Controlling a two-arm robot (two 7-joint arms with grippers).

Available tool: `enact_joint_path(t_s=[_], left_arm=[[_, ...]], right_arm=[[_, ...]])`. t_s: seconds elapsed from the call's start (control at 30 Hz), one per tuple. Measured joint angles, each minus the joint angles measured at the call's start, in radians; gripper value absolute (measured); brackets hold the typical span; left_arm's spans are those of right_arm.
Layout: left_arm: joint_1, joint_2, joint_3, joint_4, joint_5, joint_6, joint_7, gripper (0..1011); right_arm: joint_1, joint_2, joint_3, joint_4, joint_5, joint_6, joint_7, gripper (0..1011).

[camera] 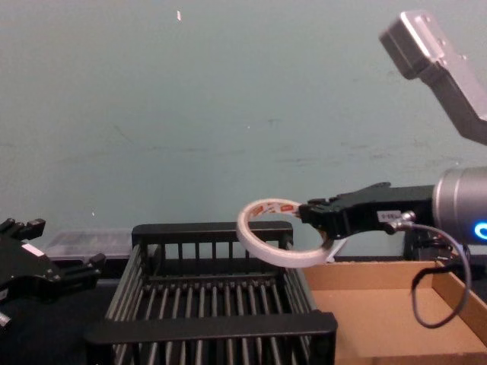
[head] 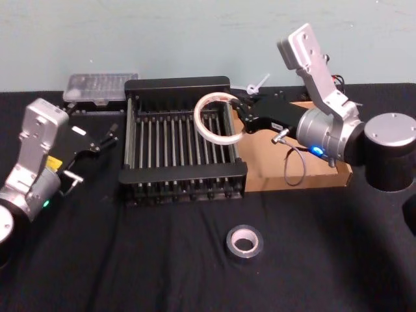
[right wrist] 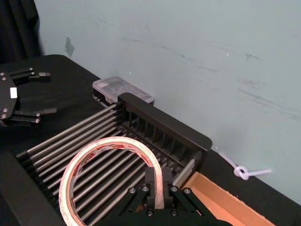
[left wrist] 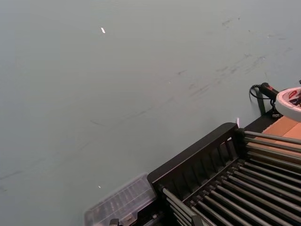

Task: Pick up the white tape and place it into the black box , Pick up the silver tape and place it into the brown box.

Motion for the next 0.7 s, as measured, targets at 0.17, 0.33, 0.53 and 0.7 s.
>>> enact_joint_path(t_s=[0.17,0.33,0.53,0.7], left_arm=[[0.000,0.000,0.000,0.000,0.000,0.000,0.000,1001],[0.000,0.000,0.000,0.000,0.000,0.000,0.000,1001],[0.000,0.000,0.000,0.000,0.000,0.000,0.000,1001],[0.000,0.000,0.000,0.000,0.000,0.000,0.000,1001]], right_arm=[[0.000,0.002,0.001,-0.001,0.000,0.000,0.000,98],[-0.002,0.004,0.002,-0.004,0.000,0.001,0.000,98],[-0.003,0.005,0.003,-0.006,0.000,0.002,0.000,98],[-0.004,0.005,0.004,-0.007,0.001,0.003,0.000,209]])
